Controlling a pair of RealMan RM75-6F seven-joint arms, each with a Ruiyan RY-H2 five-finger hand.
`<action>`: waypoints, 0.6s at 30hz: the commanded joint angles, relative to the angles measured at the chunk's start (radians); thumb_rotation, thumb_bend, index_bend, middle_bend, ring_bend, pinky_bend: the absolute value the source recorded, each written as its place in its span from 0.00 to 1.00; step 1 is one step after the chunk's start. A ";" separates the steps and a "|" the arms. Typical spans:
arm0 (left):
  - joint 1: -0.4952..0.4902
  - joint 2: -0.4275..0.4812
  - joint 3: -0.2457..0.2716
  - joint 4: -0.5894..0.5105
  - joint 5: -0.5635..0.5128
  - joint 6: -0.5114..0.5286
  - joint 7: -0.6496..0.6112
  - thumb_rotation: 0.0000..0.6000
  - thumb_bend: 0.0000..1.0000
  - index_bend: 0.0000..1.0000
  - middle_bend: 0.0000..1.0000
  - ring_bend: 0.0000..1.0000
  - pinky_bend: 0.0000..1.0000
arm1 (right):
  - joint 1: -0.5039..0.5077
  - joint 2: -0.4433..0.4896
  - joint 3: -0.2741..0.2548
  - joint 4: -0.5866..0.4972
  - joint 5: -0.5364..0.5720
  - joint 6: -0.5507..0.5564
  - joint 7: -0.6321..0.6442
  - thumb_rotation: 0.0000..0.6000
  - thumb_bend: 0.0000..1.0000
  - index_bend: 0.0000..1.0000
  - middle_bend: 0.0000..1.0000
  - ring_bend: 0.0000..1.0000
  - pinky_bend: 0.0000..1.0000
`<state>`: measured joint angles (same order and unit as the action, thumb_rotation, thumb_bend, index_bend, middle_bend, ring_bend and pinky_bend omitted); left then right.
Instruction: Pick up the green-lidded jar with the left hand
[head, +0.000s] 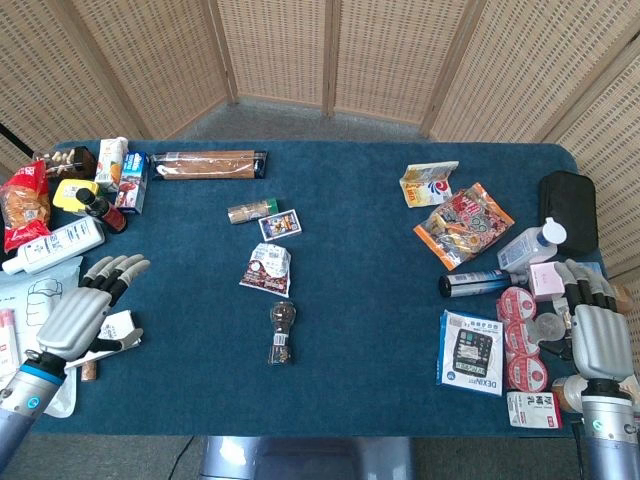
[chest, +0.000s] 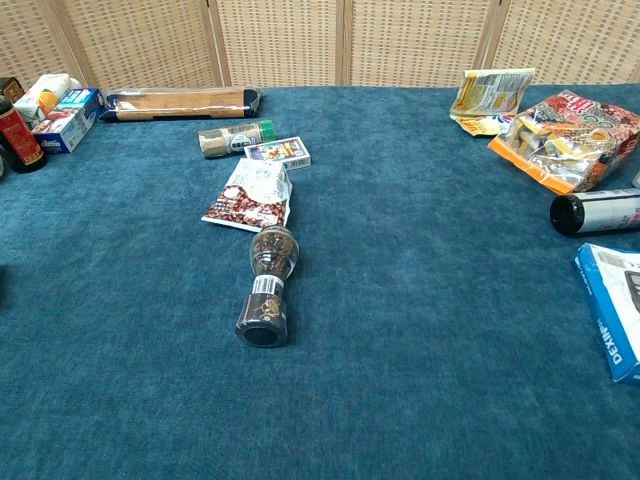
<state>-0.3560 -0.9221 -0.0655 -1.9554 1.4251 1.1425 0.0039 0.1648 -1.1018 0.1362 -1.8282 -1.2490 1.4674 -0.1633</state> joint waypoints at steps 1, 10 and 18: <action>-0.064 -0.028 -0.043 0.031 -0.081 -0.073 0.030 1.00 0.31 0.00 0.00 0.00 0.00 | 0.004 -0.001 0.004 0.000 -0.001 -0.008 -0.002 0.81 0.32 0.00 0.00 0.00 0.00; -0.213 -0.093 -0.113 0.090 -0.302 -0.236 0.123 1.00 0.30 0.00 0.00 0.00 0.00 | -0.011 0.002 0.004 0.008 -0.013 -0.006 0.021 0.81 0.33 0.00 0.00 0.00 0.00; -0.357 -0.171 -0.141 0.208 -0.490 -0.360 0.203 1.00 0.30 0.00 0.00 0.00 0.00 | -0.034 0.021 0.007 0.014 -0.017 0.009 0.047 0.81 0.33 0.00 0.00 0.00 0.00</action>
<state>-0.6709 -1.0616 -0.1948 -1.7897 0.9819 0.8174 0.1765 0.1337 -1.0826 0.1429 -1.8153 -1.2652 1.4740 -0.1187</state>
